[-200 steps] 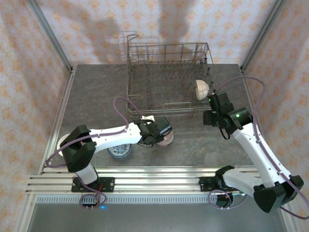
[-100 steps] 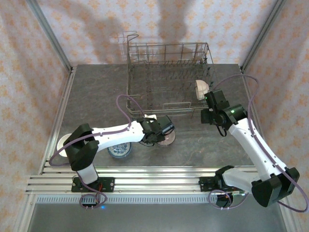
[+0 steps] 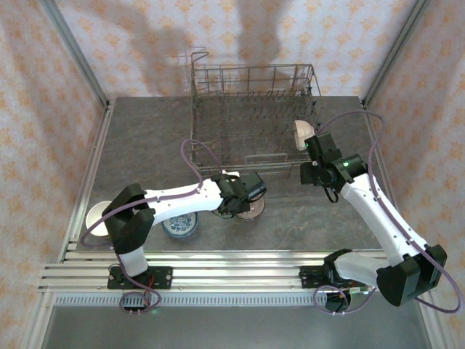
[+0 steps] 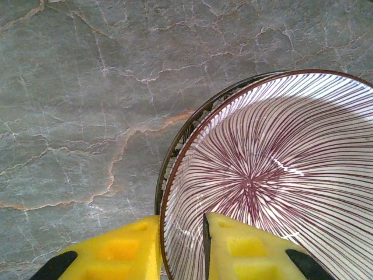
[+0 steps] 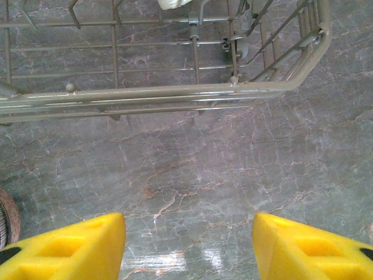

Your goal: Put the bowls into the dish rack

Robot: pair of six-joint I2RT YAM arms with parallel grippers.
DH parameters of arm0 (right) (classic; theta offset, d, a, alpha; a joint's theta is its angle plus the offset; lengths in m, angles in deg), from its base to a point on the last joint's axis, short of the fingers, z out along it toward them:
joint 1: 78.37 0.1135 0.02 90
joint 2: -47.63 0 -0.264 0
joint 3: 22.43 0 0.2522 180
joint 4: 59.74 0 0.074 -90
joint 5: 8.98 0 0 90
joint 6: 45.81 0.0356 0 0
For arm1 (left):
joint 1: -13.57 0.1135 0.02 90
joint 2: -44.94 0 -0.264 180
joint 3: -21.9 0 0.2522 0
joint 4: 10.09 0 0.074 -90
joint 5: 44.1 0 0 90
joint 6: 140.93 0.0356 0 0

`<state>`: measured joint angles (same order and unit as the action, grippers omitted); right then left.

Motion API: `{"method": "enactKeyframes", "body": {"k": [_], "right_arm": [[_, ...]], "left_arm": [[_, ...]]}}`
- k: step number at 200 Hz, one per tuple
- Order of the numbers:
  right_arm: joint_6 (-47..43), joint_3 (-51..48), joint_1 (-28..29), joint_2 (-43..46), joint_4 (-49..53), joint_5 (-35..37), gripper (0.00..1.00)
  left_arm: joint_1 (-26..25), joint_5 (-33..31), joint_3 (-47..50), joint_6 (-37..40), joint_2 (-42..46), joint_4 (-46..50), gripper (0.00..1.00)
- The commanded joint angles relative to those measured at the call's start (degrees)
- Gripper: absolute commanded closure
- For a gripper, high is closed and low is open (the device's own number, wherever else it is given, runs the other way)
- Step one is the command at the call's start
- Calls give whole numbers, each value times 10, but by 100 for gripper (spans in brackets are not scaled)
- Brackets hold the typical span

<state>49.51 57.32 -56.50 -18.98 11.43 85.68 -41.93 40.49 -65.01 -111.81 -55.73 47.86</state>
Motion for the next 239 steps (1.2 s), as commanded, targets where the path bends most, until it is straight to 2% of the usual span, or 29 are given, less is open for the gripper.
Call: {"method": "enactKeyframes", "body": {"k": [1, 116, 198, 239], "right_arm": [[0, 14, 4, -3, -8, 8, 41], [7, 18, 4, -7, -5, 8, 41], [18, 27, 5, -7, -7, -47, 43], [28, 38, 21, 4, -7, -105, 47]], "left_arm": [[-2, -12, -12, 14, -9, 17, 77], [8, 17, -19, 38, 13, -2, 100], [7, 7, -43, 49, 42, 27, 100], [8, 11, -52, 59, 52, 31, 100]]}}
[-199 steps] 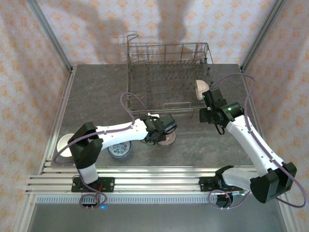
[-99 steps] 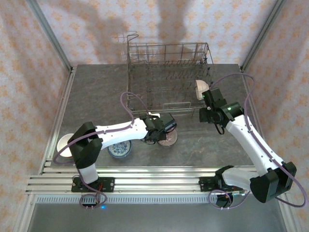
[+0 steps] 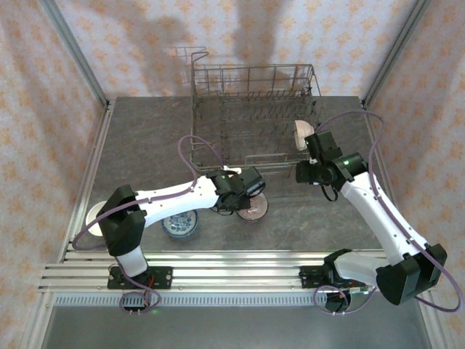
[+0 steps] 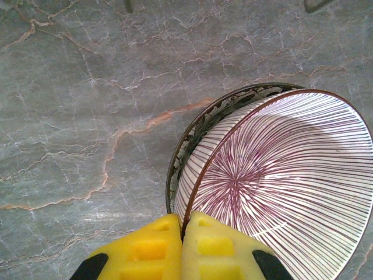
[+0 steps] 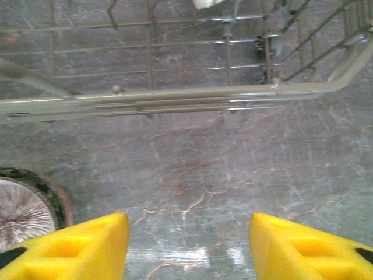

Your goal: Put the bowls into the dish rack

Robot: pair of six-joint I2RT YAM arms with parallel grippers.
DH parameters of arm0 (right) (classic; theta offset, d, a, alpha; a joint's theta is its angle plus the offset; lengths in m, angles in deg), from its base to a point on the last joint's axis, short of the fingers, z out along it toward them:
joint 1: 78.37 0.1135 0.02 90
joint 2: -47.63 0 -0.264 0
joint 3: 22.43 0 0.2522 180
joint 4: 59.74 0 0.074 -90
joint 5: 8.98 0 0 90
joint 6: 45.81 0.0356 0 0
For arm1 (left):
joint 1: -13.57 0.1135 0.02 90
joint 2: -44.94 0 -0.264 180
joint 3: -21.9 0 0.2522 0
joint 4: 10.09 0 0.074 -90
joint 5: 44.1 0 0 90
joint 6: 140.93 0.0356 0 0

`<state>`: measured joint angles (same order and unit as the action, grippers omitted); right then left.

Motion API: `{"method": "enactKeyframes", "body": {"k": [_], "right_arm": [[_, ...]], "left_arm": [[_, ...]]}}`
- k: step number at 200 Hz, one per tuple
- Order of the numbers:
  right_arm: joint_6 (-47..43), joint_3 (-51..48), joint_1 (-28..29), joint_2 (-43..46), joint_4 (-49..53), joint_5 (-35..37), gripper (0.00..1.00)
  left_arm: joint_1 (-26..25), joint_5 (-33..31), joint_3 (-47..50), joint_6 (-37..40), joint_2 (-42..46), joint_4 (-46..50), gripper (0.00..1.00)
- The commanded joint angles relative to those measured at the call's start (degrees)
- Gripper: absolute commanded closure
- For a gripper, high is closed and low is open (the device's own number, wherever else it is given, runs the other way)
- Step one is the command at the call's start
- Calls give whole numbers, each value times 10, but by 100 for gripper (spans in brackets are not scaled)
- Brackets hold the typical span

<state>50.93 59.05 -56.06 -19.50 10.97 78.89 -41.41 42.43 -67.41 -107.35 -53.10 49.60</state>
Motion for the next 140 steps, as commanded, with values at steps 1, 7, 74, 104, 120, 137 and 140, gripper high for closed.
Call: {"method": "enactKeyframes", "body": {"k": [1, 7, 74, 104, 120, 137, 140], "right_arm": [[14, 20, 17, 10, -3, -37, 47], [17, 20, 24, 12, -3, -38, 46], [70, -16, 74, 21, -16, -78, 48], [87, -43, 86, 24, -36, -97, 48], [97, -62, 93, 20, -52, -110, 47], [103, -79, 105, 15, -68, -115, 47], [105, -81, 107, 13, -71, -115, 46]], "left_arm": [[3, -8, -28, 15, 25, 12, 100], [3, -8, -29, 17, 27, 11, 100], [7, 9, -21, 32, 48, -17, 100], [7, 20, -11, 32, 64, -37, 100], [6, 25, -9, 33, 69, -41, 100], [6, 29, -7, 34, 72, -45, 100], [7, 30, -7, 34, 72, -46, 100]]}}
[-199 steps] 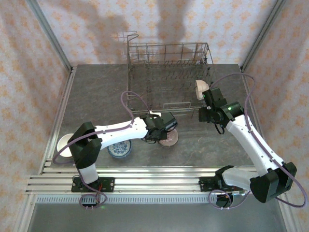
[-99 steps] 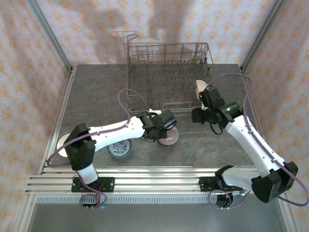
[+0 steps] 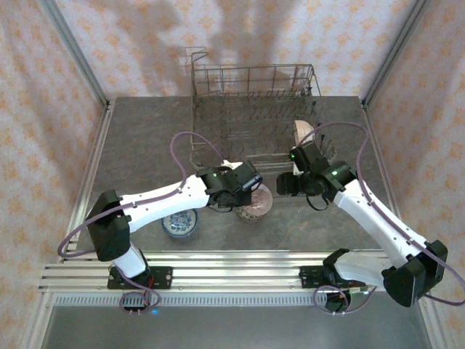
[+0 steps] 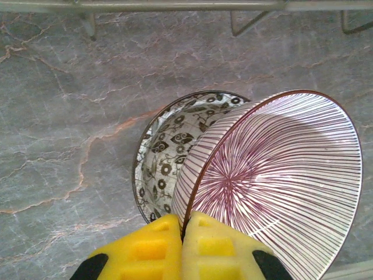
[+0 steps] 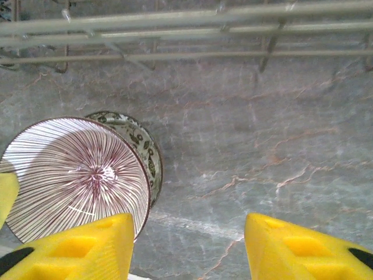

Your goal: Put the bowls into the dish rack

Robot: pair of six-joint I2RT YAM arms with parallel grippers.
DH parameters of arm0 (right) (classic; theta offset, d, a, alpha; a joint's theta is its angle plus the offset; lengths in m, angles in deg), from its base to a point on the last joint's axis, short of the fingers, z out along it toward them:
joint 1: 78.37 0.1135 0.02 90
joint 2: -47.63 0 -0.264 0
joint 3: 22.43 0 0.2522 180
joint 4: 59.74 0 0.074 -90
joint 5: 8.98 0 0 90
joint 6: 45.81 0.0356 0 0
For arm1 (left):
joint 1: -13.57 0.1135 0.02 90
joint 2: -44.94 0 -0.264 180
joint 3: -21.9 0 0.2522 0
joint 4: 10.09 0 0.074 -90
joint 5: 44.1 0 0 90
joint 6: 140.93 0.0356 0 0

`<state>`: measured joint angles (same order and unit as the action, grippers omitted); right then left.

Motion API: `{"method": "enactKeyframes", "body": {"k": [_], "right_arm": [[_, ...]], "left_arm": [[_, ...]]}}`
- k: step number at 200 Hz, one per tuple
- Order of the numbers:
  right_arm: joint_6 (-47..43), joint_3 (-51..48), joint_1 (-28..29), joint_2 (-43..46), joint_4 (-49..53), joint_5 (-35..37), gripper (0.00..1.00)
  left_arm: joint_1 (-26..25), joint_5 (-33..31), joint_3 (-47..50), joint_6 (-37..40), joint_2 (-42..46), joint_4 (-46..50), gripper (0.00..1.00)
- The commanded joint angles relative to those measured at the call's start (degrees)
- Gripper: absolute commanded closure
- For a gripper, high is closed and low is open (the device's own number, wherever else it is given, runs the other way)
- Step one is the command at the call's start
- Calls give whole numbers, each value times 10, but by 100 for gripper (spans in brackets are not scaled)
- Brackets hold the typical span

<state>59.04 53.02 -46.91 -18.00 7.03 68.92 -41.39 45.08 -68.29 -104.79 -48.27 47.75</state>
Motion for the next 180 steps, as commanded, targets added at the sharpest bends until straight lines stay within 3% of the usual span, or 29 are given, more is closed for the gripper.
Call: {"method": "enactKeyframes", "body": {"k": [1, 118, 180], "right_arm": [[24, -22, 16, -2, -32, -15, 46], [35, -102, 26, -55, -130, -78, 43], [43, -108, 26, -61, -155, -75, 52]], "left_arm": [[7, 4, 1, 8, 24, -28, 100], [7, 25, 6, 3, 24, -55, 100], [8, 30, 7, 5, 21, -59, 100]]}}
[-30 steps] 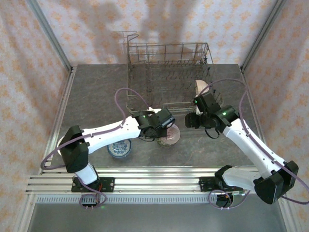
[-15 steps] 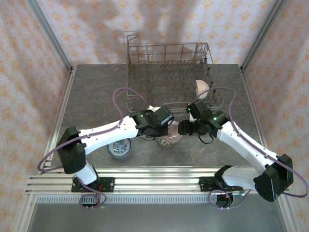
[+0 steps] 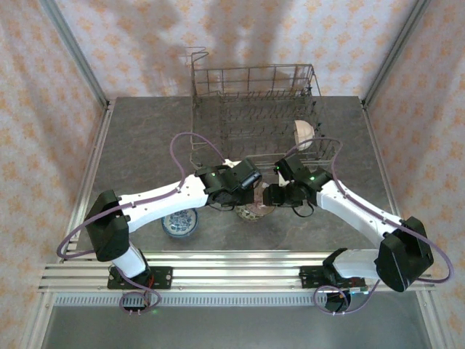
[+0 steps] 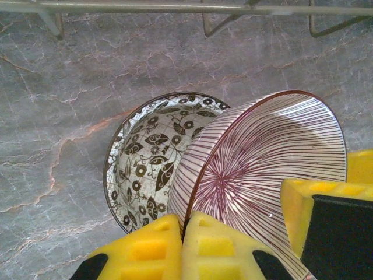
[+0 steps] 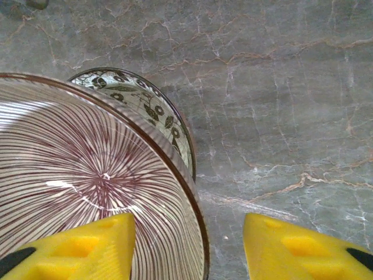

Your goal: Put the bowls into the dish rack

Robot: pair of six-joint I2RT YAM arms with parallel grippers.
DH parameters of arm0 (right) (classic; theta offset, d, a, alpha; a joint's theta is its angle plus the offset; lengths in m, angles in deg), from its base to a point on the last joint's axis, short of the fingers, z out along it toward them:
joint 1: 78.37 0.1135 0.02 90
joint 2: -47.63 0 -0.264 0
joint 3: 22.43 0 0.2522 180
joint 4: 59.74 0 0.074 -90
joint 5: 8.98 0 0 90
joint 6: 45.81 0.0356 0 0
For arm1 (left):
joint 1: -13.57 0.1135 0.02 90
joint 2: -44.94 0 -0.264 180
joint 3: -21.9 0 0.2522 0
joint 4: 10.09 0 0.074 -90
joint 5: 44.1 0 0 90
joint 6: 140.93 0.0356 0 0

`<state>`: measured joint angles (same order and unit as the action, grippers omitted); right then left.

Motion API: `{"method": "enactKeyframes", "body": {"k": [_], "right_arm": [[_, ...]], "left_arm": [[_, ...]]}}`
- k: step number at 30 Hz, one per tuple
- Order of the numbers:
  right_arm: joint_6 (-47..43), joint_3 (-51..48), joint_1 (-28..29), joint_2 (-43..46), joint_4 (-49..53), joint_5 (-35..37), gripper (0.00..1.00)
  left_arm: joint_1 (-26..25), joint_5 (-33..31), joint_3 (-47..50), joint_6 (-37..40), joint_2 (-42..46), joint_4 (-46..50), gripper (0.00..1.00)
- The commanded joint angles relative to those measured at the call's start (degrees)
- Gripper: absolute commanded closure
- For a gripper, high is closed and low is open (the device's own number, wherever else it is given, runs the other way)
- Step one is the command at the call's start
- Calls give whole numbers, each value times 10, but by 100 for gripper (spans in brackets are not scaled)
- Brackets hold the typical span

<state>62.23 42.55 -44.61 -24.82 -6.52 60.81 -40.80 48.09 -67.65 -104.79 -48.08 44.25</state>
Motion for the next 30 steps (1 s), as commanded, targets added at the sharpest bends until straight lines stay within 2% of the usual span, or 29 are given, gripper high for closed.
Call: {"method": "enactKeyframes", "body": {"k": [1, 8, 12, 18, 22, 24, 28, 30], "right_arm": [[12, -3, 3, 8, -19, 6, 53], [21, -5, 3, -5, -23, 2, 74], [17, 0, 3, -3, -16, 7, 77], [2, 28, 3, 0, 15, 12, 96], [-8, 50, 3, 4, 40, 21, 100], [-14, 66, 3, 8, 57, 29, 100], [-19, 87, 3, 32, 86, 40, 100], [-21, 97, 3, 43, 102, 50, 100]], "left_arm": [[2, 0, 0, 5, 19, -24, 100], [2, 3, -1, 7, 14, -31, 100], [2, 1, -3, 10, 15, -31, 100], [4, 2, -12, 16, 14, -23, 100], [4, -5, -31, 26, 9, -1, 100], [3, -8, -38, 31, 9, 4, 94], [9, 14, -60, 51, 17, 3, 65], [13, 13, -72, 60, 26, 10, 55]]}}
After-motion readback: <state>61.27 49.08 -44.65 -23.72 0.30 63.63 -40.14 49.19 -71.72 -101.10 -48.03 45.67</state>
